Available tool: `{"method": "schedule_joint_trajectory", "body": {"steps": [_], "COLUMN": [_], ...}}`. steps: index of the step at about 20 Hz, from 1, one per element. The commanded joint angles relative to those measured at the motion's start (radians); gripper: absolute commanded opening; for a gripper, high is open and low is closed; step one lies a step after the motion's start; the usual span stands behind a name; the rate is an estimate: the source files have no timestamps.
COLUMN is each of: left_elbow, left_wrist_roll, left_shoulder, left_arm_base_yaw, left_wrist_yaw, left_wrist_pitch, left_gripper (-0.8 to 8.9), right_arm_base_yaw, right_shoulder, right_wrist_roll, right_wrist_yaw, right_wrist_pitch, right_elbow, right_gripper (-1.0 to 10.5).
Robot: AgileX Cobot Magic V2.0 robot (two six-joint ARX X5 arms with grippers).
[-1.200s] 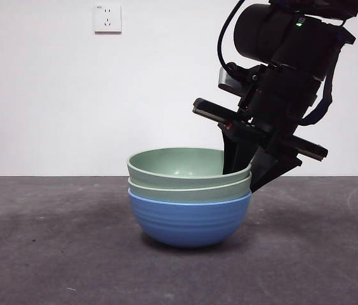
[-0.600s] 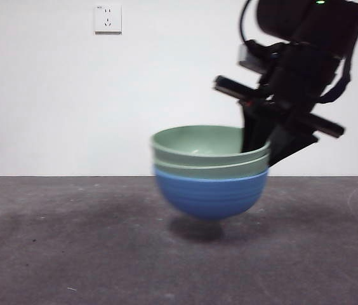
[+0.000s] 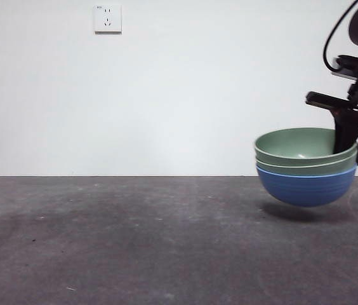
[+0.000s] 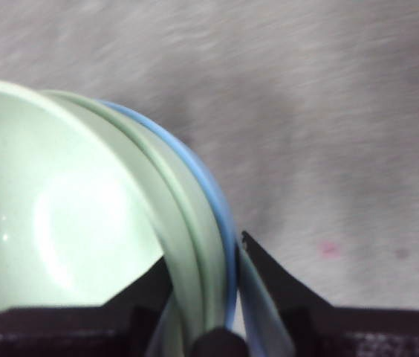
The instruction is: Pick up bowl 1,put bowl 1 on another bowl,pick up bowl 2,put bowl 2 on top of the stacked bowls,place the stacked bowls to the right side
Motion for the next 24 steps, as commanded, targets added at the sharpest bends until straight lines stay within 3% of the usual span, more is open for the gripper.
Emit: {"method": "schedule_joint_trajectory", "body": {"steps": [1,10,14,24], "left_elbow": [-0.001,-0.001,-0.001,-0.001], "left_wrist_roll": [0.008,-0.008,-0.008,-0.008], "left_shoulder": [-0.001,-0.001,-0.001,-0.001], "left_arm_base_yaw": [-0.005,-0.005,-0.005,-0.005], "left_wrist_yaw": [0.001,0.0,0.0,-0.001], "left_wrist_pitch": [0.003,0.002,0.002,0.002], "left_gripper": [3.45,3.45,3.45,3.45], "right_arm_base_yaw": [-0.016,-0.019,-0.024,-0.024], "right_shoulder": [0.027,0.1,0.1,0.067], "right_wrist_roll": [-0.016,-0.039,-0.043,-0.044], "right_wrist_yaw": [-0.006,-0.005,-0.005,-0.006], "right_wrist_pitch": [0.014,0.014,0.009,0.003], "right_elbow": [-0.004,-0.004,-0.004,-0.004], "right_gripper": [-0.1,0.0,2.0,2.0]}}
